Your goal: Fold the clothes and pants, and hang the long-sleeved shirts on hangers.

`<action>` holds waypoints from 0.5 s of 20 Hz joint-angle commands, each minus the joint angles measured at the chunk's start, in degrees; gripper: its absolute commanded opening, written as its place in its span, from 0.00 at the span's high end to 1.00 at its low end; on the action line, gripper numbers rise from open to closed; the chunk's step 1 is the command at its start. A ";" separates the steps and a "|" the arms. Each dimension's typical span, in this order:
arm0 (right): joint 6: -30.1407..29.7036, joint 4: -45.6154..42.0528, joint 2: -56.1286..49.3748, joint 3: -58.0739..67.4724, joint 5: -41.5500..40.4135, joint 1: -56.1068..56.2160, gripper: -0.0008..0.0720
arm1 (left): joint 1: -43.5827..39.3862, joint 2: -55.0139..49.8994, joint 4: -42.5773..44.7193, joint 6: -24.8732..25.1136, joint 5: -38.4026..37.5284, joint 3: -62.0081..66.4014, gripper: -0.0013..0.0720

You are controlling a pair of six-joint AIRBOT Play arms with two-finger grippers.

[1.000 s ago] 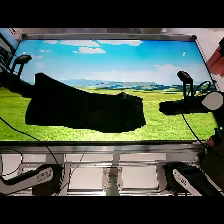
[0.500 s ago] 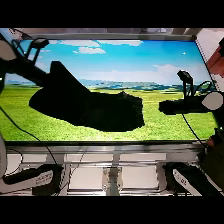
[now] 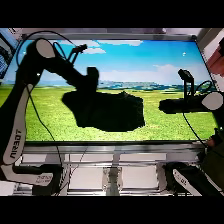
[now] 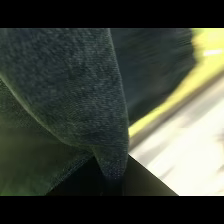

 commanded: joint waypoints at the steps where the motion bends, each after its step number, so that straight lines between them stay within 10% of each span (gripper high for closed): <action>1: -0.22 -0.09 0.02 -0.02 -0.31 0.04 0.96 | -1.66 -2.58 -15.50 -0.42 5.95 0.17 0.94; 10: -0.33 -0.66 0.02 -0.02 -0.33 0.04 0.96 | -10.03 -11.58 -17.55 0.61 10.82 0.17 0.93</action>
